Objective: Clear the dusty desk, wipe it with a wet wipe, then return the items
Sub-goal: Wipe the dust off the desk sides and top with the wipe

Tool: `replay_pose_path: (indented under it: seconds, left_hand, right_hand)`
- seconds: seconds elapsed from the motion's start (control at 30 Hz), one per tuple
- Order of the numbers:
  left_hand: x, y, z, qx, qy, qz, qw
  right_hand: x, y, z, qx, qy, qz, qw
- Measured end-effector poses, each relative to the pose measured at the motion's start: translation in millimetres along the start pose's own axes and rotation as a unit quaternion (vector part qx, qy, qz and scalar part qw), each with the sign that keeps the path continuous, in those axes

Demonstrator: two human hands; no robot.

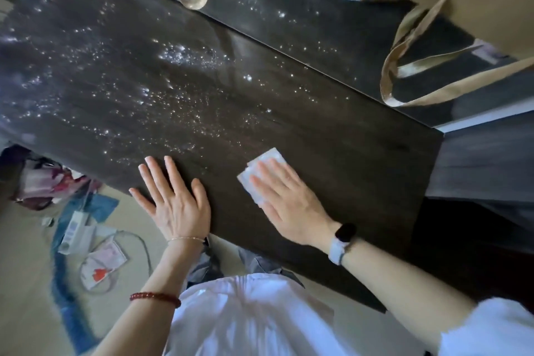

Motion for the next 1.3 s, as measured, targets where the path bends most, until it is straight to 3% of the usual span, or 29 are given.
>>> replay_pose_path:
  seconds: [0.03, 0.1, 0.2, 0.27, 0.33, 0.4, 0.5, 0.57, 0.63, 0.77, 0.87, 1.07, 1.17, 1.3]
  left_hand:
    - [0.2, -0.4, 0.0, 0.000, 0.008, 0.002, 1.000]
    - [0.2, -0.1, 0.0, -0.003, 0.013, 0.006, 1.000]
    - [-0.9, 1.0, 0.4, -0.009, 0.015, 0.005, 1.000]
    - [-0.4, 0.5, 0.3, -0.010, 0.016, 0.002, 1.000]
    - [-0.5, 0.9, 0.3, -0.012, 0.016, 0.004, 1.000]
    - [-0.5, 1.7, -0.1, -0.014, 0.016, 0.009, 1.000]
    - [-1.0, 1.8, 0.4, -0.014, 0.016, 0.008, 1.000]
    - [0.1, 1.8, -0.3, -0.012, 0.018, 0.009, 1.000]
    - [0.2, 1.9, -0.9, -0.013, 0.015, 0.012, 1.000]
    - [1.4, 0.9, 0.4, -0.009, 0.016, 0.016, 1.000]
    - [1.3, 1.6, 0.5, -0.013, 0.015, 0.015, 1.000]
    - [0.3, 4.0, 1.0, -0.016, 0.012, 0.011, 1.000]
    - [0.9, 3.9, 1.1, -0.021, 0.011, 0.013, 1.000]
    - [1.0, 3.4, 1.4, -0.023, 0.009, 0.016, 1.000]
  right_hand:
    - [8.2, 0.2, -9.5, 0.026, 0.054, 0.001, 0.998]
    - [-29.2, 10.2, -10.6, 0.011, 0.052, -0.023, 0.998]
    - [-140.5, 35.8, -0.1, -0.058, -0.192, -0.053, 0.978]
    - [-186.4, 48.1, -0.9, -0.090, -0.365, -0.035, 0.926]
    - [-188.9, 45.9, 13.2, -0.098, -0.455, -0.012, 0.885]
    - [-159.9, 39.5, 48.0, -0.094, -0.427, 0.008, 0.899]
    - [-89.5, 24.4, 99.5, -0.061, -0.244, 0.031, 0.967]
    - [-70.8, 24.3, 100.8, -0.055, -0.169, 0.039, 0.983]
    - [-91.6, 34.3, 79.2, -0.096, -0.195, 0.007, 0.976]
    - [-160.5, 40.8, 15.8, -0.112, -0.414, -0.008, 0.903]
    - [-165.4, 43.9, 14.9, -0.128, -0.462, 0.027, 0.877]
    - [-160.4, 48.4, 37.7, -0.167, -0.461, -0.015, 0.871]
    - [-143.8, 46.7, 87.6, -0.172, -0.423, -0.002, 0.890]
    - [-101.8, 35.1, 167.6, -0.145, -0.299, 0.008, 0.943]
Point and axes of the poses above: each hand's wrist, its own z-axis towards the middle knuckle, its own y-axis out of the back of the hand, x = y × z, the point moved 10 cm from there along z, towards the middle knuckle, and after that the axes turned 5 degrees about -x, right-handed, at the moved point
